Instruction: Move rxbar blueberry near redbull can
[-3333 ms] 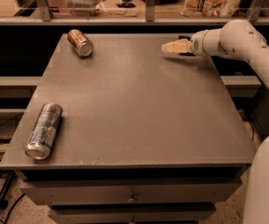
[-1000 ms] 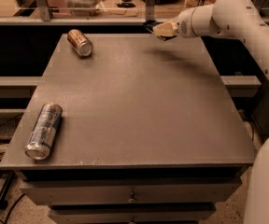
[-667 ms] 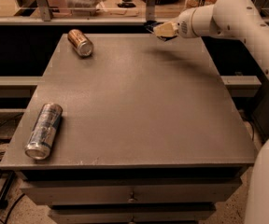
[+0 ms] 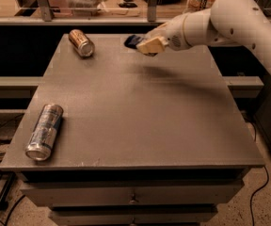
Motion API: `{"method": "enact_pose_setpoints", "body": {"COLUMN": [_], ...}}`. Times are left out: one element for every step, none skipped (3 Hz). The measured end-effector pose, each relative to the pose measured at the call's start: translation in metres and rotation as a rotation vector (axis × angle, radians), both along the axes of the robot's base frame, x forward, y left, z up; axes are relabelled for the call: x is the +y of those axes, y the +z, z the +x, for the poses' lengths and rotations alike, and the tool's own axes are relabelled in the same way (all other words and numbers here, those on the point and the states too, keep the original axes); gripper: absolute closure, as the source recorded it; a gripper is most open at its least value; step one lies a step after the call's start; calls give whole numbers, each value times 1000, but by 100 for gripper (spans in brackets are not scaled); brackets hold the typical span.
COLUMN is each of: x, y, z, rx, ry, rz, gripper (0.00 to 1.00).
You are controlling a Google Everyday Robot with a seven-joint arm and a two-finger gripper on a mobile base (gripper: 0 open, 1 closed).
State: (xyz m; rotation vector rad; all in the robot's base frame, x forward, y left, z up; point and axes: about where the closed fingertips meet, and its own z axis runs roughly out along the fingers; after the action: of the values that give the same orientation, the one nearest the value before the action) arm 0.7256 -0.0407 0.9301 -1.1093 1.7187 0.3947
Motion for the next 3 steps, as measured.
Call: {"method": "enact_pose_setpoints", "body": {"x": [31,41,49], "y": [-9,-13,-14], "z": [-59,-65,-69], "rx": [-19,-21,-17], "ry": [143,177,213], "rz": [-38,-46,-55], "gripper": [100,100,100]}}
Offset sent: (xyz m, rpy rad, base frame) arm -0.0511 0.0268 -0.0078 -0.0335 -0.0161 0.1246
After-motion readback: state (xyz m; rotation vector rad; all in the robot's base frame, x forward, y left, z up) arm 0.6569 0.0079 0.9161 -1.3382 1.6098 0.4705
